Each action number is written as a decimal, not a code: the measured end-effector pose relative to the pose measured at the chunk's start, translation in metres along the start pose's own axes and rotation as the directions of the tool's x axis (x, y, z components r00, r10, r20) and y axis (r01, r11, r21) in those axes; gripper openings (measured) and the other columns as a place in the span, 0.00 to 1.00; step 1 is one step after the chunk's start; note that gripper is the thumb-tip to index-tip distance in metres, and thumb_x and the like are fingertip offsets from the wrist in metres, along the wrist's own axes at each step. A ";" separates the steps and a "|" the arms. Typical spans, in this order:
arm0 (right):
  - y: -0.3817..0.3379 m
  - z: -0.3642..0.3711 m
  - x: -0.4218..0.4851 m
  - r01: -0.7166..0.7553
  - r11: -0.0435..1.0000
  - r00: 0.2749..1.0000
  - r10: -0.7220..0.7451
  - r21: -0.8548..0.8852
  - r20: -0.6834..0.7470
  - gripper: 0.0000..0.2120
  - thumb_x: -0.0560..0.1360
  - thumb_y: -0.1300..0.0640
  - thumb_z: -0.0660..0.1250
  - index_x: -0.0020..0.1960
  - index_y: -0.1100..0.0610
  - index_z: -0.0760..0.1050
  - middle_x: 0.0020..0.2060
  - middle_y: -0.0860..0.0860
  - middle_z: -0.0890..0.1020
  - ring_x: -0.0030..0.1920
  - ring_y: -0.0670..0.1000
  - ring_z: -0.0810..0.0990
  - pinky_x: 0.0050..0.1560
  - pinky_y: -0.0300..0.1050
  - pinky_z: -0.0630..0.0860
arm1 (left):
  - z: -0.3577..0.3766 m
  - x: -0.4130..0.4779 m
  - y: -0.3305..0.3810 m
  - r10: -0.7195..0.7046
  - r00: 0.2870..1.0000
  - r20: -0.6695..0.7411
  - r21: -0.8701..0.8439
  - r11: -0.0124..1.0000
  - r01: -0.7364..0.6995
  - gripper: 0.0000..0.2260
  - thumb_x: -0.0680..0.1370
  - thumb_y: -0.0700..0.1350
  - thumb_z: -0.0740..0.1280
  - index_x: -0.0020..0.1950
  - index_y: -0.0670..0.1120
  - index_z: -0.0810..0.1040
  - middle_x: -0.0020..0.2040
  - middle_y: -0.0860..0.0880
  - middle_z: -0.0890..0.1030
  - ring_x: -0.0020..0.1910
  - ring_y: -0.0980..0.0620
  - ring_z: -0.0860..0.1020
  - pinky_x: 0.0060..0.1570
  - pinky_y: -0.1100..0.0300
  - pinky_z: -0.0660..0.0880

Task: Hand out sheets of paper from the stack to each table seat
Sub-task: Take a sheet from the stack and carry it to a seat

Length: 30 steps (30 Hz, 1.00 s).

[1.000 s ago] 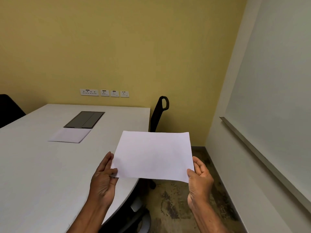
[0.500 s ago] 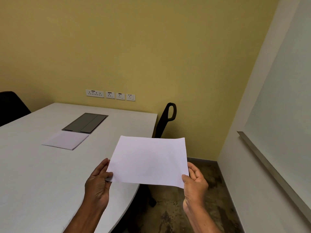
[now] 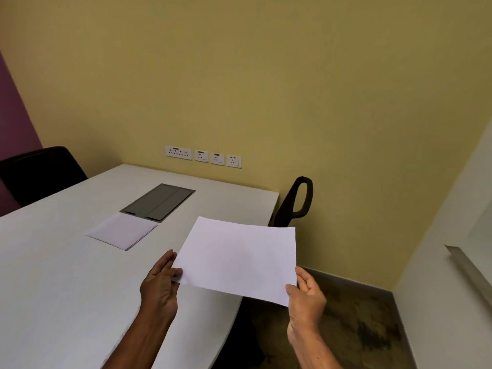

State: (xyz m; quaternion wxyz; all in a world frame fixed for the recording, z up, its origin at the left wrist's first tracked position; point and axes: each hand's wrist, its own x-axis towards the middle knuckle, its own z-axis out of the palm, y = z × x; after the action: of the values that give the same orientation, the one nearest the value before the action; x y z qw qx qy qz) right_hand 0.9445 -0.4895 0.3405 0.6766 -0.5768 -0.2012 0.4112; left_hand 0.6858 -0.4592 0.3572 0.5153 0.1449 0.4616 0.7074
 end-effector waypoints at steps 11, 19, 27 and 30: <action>0.005 0.070 0.135 -0.054 0.997 0.996 0.058 -0.055 0.073 0.20 0.76 0.72 0.65 0.59 0.51 0.78 0.50 0.46 0.83 0.49 0.47 0.83 0.48 0.50 0.84 | 0.073 0.103 -0.031 0.058 0.990 -0.130 0.038 0.998 -0.053 0.24 0.73 0.23 0.62 0.65 0.40 0.78 0.62 0.44 0.81 0.51 0.48 0.81 0.47 0.61 0.79; 0.045 0.151 0.219 -0.035 0.993 0.999 0.039 -0.109 0.038 0.21 0.76 0.74 0.64 0.63 0.55 0.78 0.50 0.46 0.83 0.48 0.45 0.82 0.43 0.39 0.82 | 0.093 0.232 -0.058 0.028 0.988 -0.155 0.104 0.994 -0.012 0.24 0.73 0.23 0.62 0.65 0.41 0.79 0.63 0.43 0.80 0.56 0.44 0.80 0.56 0.55 0.75; 0.112 0.246 0.313 -0.072 0.970 0.997 0.061 -0.233 -0.052 0.22 0.75 0.77 0.63 0.63 0.59 0.78 0.64 0.57 0.80 0.60 0.55 0.80 0.47 0.36 0.76 | 0.113 0.388 -0.088 -0.007 0.985 -0.171 0.210 0.977 0.043 0.24 0.71 0.24 0.63 0.60 0.45 0.82 0.60 0.46 0.82 0.55 0.47 0.80 0.50 0.59 0.75; 0.135 0.268 0.344 -0.095 0.961 0.993 0.075 -0.260 -0.088 0.22 0.75 0.77 0.62 0.63 0.61 0.77 0.63 0.58 0.80 0.59 0.55 0.80 0.45 0.36 0.77 | 0.119 0.431 -0.105 -0.027 0.985 -0.172 0.237 0.969 0.068 0.23 0.71 0.25 0.63 0.59 0.45 0.82 0.59 0.46 0.82 0.52 0.51 0.81 0.47 0.61 0.75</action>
State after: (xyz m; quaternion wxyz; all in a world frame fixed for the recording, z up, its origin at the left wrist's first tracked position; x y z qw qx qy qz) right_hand 0.9000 -0.0542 0.2111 0.5829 -0.6850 -0.2030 0.3870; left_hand 0.6450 -0.0230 0.2194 0.4701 0.1357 0.5895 0.6427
